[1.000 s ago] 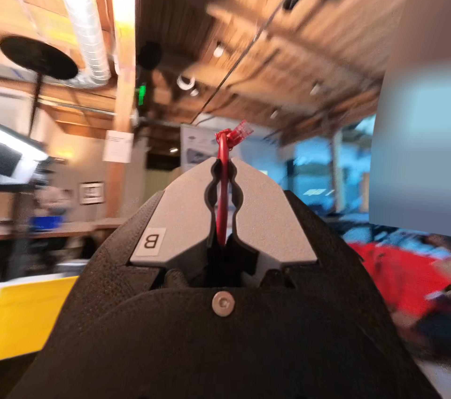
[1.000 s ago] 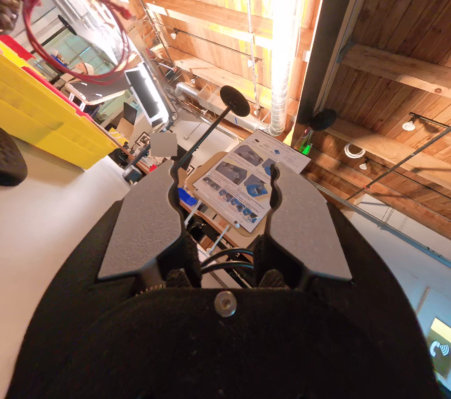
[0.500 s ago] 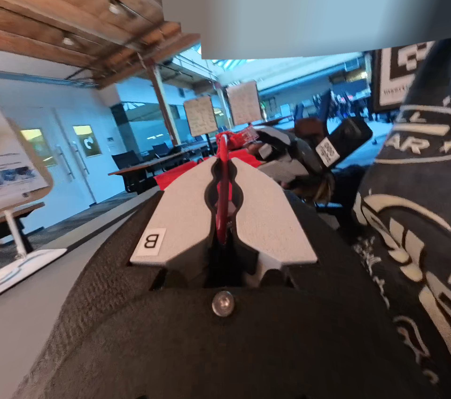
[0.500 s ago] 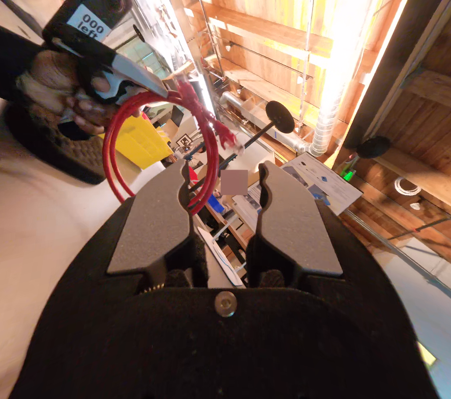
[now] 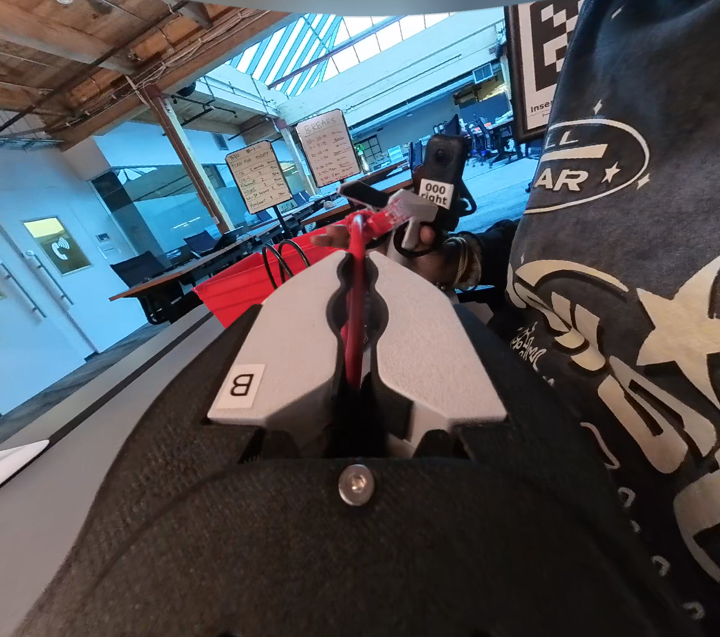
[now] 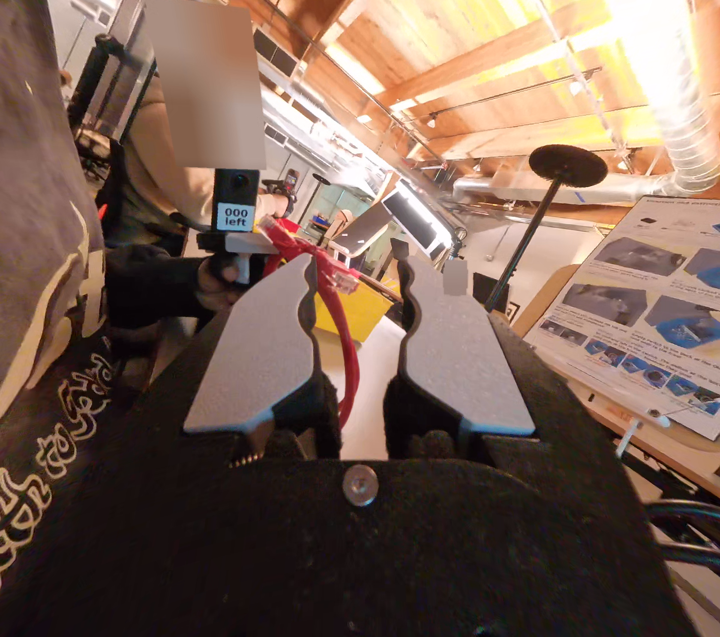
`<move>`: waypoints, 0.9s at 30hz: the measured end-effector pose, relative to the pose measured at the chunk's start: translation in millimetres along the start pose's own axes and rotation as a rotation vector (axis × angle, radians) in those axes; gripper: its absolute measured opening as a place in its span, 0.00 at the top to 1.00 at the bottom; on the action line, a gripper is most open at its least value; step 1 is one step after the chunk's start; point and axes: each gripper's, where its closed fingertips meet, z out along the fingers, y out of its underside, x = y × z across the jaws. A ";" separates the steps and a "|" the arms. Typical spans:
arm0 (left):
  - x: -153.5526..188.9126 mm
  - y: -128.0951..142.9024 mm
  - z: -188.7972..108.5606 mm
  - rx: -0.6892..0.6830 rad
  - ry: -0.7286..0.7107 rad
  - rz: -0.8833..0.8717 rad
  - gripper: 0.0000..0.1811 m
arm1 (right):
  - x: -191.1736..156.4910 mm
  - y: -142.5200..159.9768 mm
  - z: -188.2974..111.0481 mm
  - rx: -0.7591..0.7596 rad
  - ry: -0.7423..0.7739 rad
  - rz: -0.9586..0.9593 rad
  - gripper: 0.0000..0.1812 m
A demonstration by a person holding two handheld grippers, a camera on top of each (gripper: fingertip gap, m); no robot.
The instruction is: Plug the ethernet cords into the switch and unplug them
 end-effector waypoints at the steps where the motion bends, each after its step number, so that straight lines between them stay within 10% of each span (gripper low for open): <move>1: 0.0 0.4 0.2 -0.002 0.001 -0.002 0.97 | -1.3 2.3 0.2 -0.013 -0.006 -0.011 0.78; 14: 8.2 0.5 2.0 -0.017 0.044 -0.003 0.97 | -23.0 22.0 10.9 -0.182 0.002 -0.666 0.91; 27: -38.6 -60.0 -36.7 0.285 -0.277 0.007 0.70 | 15.8 22.4 2.5 -0.189 0.110 0.095 0.93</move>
